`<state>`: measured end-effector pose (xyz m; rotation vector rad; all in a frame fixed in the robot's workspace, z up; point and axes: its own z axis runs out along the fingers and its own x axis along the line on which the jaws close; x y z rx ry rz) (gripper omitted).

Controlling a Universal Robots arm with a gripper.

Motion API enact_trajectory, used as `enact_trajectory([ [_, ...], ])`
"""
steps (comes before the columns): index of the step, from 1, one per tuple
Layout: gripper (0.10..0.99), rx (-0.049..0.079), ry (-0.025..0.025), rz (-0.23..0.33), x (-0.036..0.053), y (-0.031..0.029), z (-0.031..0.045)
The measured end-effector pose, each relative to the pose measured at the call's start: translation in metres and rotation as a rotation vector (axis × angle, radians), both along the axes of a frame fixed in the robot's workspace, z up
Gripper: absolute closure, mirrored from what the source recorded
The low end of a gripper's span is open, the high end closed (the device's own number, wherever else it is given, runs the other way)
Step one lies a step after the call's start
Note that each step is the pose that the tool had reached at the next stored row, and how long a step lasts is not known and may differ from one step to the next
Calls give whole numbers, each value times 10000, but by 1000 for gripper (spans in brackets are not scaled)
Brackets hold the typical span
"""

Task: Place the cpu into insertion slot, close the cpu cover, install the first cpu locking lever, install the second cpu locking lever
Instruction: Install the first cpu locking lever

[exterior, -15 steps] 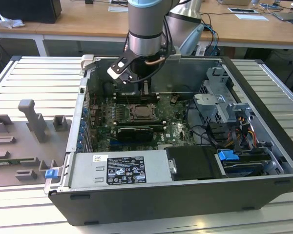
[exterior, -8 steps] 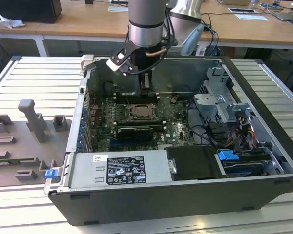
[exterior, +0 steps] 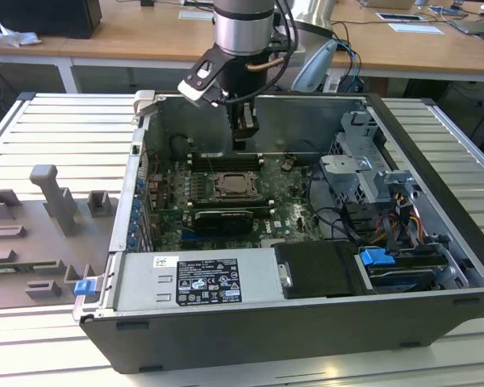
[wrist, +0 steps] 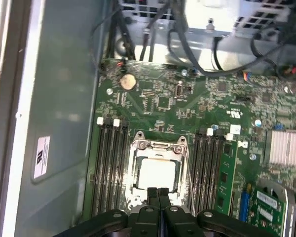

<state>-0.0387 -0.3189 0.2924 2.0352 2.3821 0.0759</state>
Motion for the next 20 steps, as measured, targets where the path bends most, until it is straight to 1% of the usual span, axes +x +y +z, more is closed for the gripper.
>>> enact_trajectory([
  [2,980,-5,0,353,0,0,-1],
  [5,980,-24,25,1300,-1,0,-10],
  [6,980,-32,30,1491,-1,0,-13],
  [9,980,-37,53,2292,-1,0,-28],
  [10,980,-39,55,2667,-1,0,-30],
  [12,980,-38,52,3168,-1,0,-31],
  [16,980,-39,51,3840,-1,0,-32],
  [19,980,-40,50,4104,-1,0,-31],
  [20,980,-41,50,4277,-1,0,-31],
])
